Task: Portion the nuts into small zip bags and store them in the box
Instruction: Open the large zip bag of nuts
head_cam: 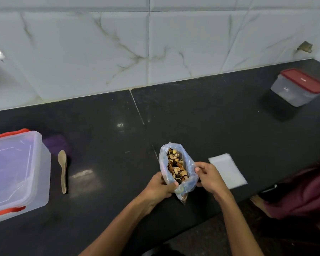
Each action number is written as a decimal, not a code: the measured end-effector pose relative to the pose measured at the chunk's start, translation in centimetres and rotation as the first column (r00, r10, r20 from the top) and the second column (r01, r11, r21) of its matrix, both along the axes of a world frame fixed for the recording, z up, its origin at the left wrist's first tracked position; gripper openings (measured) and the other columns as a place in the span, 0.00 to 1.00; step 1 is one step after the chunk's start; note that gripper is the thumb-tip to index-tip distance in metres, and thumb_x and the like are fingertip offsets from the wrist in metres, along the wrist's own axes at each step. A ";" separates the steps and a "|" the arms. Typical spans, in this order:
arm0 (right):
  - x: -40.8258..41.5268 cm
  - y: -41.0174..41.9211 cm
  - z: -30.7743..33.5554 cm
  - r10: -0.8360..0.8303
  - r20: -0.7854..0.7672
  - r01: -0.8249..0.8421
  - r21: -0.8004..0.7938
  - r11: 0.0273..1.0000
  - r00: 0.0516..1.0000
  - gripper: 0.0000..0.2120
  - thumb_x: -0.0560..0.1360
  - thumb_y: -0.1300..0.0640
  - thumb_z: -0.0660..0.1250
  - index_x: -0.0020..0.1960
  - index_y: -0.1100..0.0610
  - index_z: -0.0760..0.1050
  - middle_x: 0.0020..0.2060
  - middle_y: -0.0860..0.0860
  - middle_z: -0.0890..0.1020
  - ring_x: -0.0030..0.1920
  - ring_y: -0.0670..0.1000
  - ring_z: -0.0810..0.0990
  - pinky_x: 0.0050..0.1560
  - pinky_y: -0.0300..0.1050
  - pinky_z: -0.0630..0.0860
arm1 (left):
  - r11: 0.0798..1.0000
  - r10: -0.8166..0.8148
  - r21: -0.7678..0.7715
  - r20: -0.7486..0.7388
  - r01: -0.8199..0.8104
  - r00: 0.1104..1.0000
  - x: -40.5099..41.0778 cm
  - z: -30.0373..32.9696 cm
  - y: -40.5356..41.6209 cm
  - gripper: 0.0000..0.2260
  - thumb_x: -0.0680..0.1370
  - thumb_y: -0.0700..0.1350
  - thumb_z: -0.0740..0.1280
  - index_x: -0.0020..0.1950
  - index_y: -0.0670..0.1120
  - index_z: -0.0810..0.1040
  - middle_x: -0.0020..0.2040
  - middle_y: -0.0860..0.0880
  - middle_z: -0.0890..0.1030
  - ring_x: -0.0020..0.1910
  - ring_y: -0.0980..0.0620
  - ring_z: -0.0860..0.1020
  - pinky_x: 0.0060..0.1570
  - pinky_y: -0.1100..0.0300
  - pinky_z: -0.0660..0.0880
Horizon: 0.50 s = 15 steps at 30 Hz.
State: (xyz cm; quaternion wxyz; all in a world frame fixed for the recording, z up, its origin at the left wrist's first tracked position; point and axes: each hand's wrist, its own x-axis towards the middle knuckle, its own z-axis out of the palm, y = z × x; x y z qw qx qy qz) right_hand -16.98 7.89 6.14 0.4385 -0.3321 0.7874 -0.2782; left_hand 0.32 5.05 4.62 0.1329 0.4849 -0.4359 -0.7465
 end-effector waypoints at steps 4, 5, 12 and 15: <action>-0.2 0.3 0.1 -0.016 -0.092 0.012 -0.042 0.999 0.996 0.11 0.80 0.59 0.59 0.61 0.55 0.75 0.58 0.52 0.79 0.56 0.48 0.76 0.60 0.50 0.75 | 1.000 0.029 0.007 0.063 -0.030 0.998 0.8 0.1 0.2 0.18 0.75 0.48 0.71 0.62 0.48 0.70 0.57 0.48 0.78 0.54 0.51 0.78 0.55 0.56 0.77; -0.2 0.5 0.2 -0.027 -0.142 0.017 -0.066 0.998 0.989 0.13 0.80 0.58 0.60 0.63 0.56 0.74 0.58 0.52 0.79 0.56 0.48 0.75 0.60 0.47 0.74 | 0.998 0.054 0.007 0.076 -0.054 0.996 1.1 0.2 0.2 0.19 0.75 0.48 0.71 0.62 0.48 0.69 0.56 0.47 0.78 0.53 0.51 0.78 0.55 0.56 0.77; 2.6 -0.7 2.7 0.024 -0.314 -0.114 -0.271 0.956 0.949 0.08 0.78 0.58 0.64 0.55 0.50 0.76 0.51 0.46 0.78 0.46 0.40 0.75 0.40 0.30 0.68 | 0.890 0.449 -0.139 0.114 -0.433 0.886 6.9 1.2 0.9 0.17 0.76 0.45 0.69 0.62 0.45 0.69 0.48 0.48 0.78 0.44 0.52 0.78 0.44 0.61 0.75; 6.3 -2.4 3.2 0.139 -0.261 -0.230 -0.358 0.905 0.955 0.06 0.77 0.60 0.65 0.49 0.49 0.78 0.44 0.44 0.80 0.41 0.36 0.76 0.37 0.26 0.69 | 0.780 0.617 -0.214 0.104 -0.588 0.780 10.3 1.5 1.7 0.14 0.77 0.42 0.68 0.61 0.43 0.69 0.44 0.48 0.77 0.40 0.52 0.76 0.41 0.60 0.73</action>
